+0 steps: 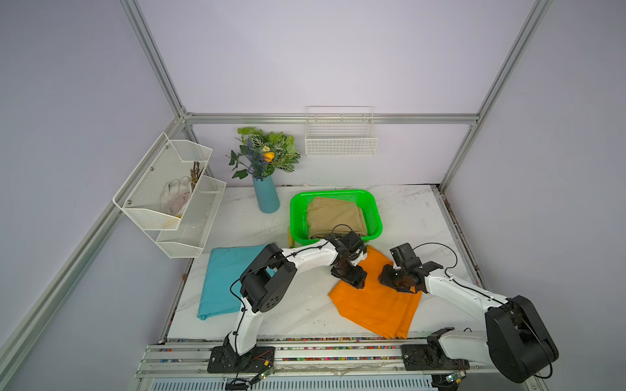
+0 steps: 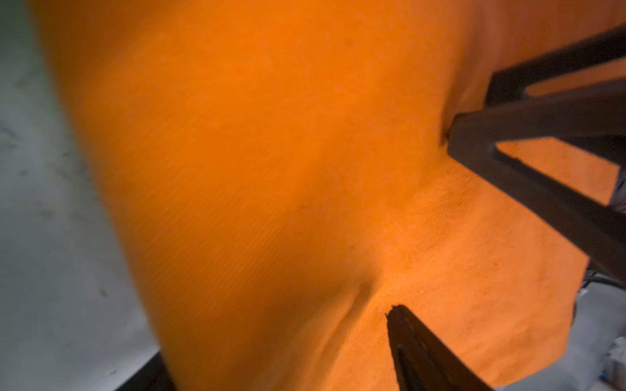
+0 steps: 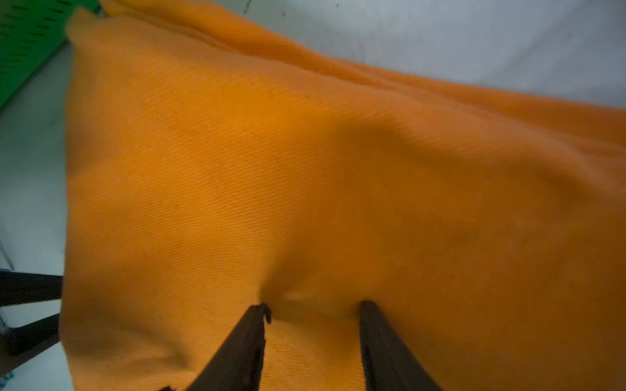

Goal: Put the folded long pants in the basket
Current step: Pick up the long pant at the center of the board.

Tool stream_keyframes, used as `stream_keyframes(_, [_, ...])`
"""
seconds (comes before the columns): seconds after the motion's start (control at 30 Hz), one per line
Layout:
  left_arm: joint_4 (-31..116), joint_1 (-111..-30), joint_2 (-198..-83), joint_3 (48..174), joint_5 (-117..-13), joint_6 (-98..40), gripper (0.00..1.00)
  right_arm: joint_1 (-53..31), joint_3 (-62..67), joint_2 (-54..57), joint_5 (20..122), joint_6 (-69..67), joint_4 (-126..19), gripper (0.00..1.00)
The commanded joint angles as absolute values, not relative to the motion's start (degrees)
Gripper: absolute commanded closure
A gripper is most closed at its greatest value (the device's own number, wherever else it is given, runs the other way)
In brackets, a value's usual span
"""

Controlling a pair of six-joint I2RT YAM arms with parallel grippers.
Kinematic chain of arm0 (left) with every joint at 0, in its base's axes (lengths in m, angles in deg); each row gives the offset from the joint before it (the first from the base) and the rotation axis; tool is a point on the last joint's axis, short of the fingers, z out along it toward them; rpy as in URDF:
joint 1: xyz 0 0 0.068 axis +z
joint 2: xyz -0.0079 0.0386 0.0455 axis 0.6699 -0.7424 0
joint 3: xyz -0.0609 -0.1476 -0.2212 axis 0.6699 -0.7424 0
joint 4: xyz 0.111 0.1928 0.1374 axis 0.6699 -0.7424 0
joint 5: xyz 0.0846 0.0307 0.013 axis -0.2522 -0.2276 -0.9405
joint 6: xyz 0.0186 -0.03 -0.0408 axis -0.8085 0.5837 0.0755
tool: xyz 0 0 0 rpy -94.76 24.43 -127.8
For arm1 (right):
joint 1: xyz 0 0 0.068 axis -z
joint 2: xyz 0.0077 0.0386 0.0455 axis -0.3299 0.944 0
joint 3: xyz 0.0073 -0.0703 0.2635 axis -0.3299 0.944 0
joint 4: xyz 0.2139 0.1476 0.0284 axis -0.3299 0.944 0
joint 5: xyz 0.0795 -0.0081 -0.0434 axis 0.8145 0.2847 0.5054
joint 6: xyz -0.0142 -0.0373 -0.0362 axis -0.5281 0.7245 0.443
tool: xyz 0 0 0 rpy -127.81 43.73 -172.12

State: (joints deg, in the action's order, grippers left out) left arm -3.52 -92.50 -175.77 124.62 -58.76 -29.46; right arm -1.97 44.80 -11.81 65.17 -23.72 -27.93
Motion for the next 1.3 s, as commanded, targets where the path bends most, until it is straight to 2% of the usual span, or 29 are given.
stream_keyframes(0.0, [-6.8,-94.2,-178.5,126.3,-57.2,-31.7,0.58,-2.4,48.6,-8.1,70.9,-24.9,-31.8,0.51])
stream_keyframes(0.03, [-6.9,-94.2,-178.6,126.4,-57.4,-31.6,0.83,-2.4,48.7,-8.2,71.0,-24.8,-32.1,0.51])
stream_keyframes(0.07, [-7.2,-94.2,-178.7,126.6,-57.6,-31.5,0.92,-2.3,48.7,-8.4,71.1,-24.5,-32.3,0.51])
stream_keyframes(0.17, [-7.9,-94.2,-178.6,126.9,-59.2,-30.9,1.0,-2.4,48.1,-8.4,73.0,-22.7,-33.2,0.5])
stream_keyframes(0.33, [-9.0,-93.1,-175.5,123.9,-65.2,-27.2,1.0,-2.7,45.4,-9.1,77.3,-20.0,-33.5,0.47])
stream_keyframes(0.57, [-2.4,-88.5,-164.5,106.8,-65.1,-17.3,1.0,-2.6,43.5,-15.5,77.7,-19.5,-29.8,0.26])
stream_keyframes(0.7, [-2.2,-88.3,-160.3,103.8,-69.2,-14.7,1.0,-2.5,43.5,-17.2,77.4,-18.4,-26.7,0.17])
stream_keyframes(0.83, [-2.7,-87.6,-158.9,101.9,-71.7,-12.4,1.0,-2.4,45.5,-17.8,75.5,-18.6,-25.2,0.01])
stream_keyframes(1.0, [-3.3,-87.4,-161.3,102.8,-70.6,-12.6,1.0,-2.3,47.3,-17.6,75.4,-18.9,-25.8,0.01])
stream_keyframes(1.27, [-2.7,-87.3,-159.7,101.9,-72.3,-11.7,1.0,-0.3,44.6,-25.7,64.6,-20.1,-17.4,0.01])
